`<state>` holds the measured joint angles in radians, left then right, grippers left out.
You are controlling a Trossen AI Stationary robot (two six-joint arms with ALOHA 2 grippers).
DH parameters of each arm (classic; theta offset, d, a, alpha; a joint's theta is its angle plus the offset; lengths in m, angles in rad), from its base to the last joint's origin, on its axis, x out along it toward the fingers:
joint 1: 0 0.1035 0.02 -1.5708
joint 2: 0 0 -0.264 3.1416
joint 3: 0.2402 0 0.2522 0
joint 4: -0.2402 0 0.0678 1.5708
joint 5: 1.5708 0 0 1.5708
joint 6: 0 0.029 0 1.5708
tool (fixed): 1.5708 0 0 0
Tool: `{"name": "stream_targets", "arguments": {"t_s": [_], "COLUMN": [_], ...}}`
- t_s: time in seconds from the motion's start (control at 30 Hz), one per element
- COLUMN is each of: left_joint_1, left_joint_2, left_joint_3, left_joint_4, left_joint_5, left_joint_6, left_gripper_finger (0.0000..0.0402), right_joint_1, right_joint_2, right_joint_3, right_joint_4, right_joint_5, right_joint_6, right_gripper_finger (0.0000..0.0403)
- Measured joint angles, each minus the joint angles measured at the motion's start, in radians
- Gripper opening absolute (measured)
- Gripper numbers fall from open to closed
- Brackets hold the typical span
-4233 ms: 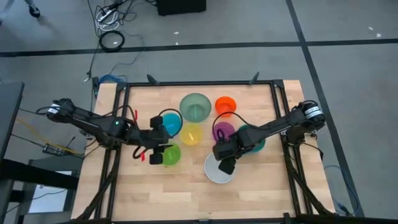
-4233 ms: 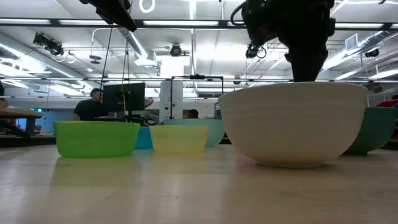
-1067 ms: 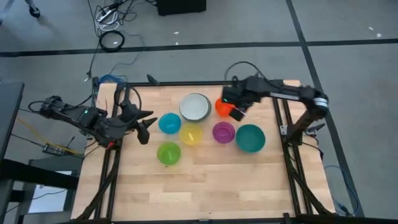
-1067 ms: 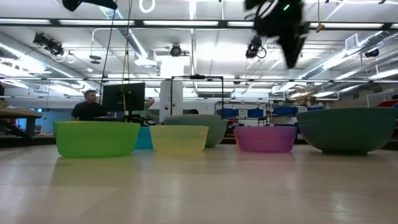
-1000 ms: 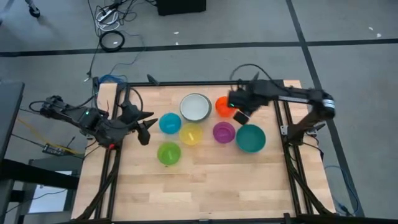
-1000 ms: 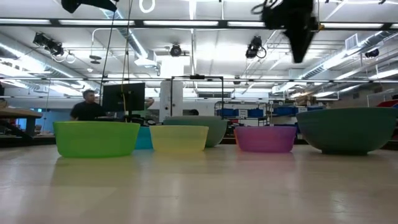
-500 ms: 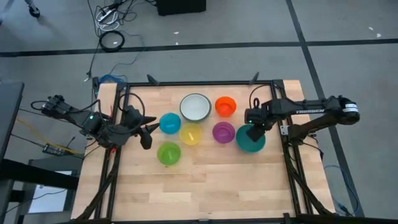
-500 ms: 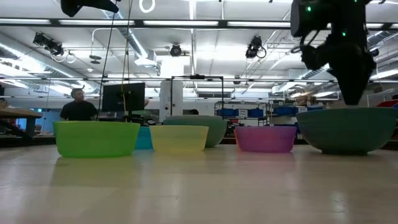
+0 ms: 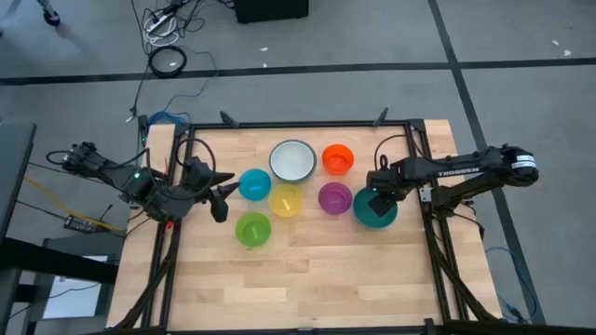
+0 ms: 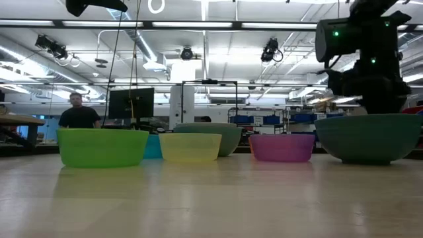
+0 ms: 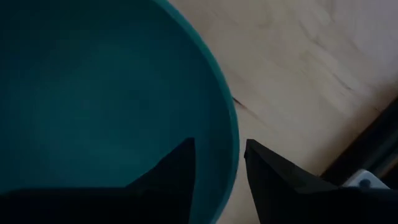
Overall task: Nest bowls inside each other
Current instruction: Stack the dark green bowl on top of the white bowl
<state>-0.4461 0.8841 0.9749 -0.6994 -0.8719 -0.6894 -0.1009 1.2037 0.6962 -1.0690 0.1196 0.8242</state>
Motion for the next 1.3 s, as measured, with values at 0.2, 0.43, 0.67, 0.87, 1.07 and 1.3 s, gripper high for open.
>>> {"name": "stream_targets", "arguments": {"t_s": [0.2,0.43,0.67,0.87,1.07,1.3], "left_joint_1": [0.0,0.0,0.0,0.001,0.001,0.001], "left_joint_2": [0.0,0.0,0.0,0.0,0.0,0.0], "left_joint_3": [0.0,0.0,0.0,0.001,0.001,0.001], "left_joint_4": [0.0,-0.001,0.0,0.048,0.144,0.156], "left_joint_5": [-0.005,-0.017,-0.026,-0.076,-0.078,-0.078], "left_joint_6": [0.003,0.009,0.024,0.064,0.144,0.161], "left_gripper_finger": [0.0157,0.0157,0.0157,0.0157,0.0157,0.0157], "right_joint_1": [0.001,0.001,0.001,-0.07,-0.185,-0.272], "right_joint_2": [0.0,-0.015,-0.058,0.073,0.337,0.633], "right_joint_3": [-0.06,-0.026,0.215,0.34,0.481,0.761], "right_joint_4": [0.079,0.056,-0.014,0.401,0.723,0.582], "right_joint_5": [0.001,-0.032,-0.04,0.037,-0.007,-0.025], "right_joint_6": [0.021,0.0,-0.05,-0.252,-0.395,-0.47], "right_gripper_finger": [0.0103,0.0009,0.0001,0.0,0.0,0.0]}}
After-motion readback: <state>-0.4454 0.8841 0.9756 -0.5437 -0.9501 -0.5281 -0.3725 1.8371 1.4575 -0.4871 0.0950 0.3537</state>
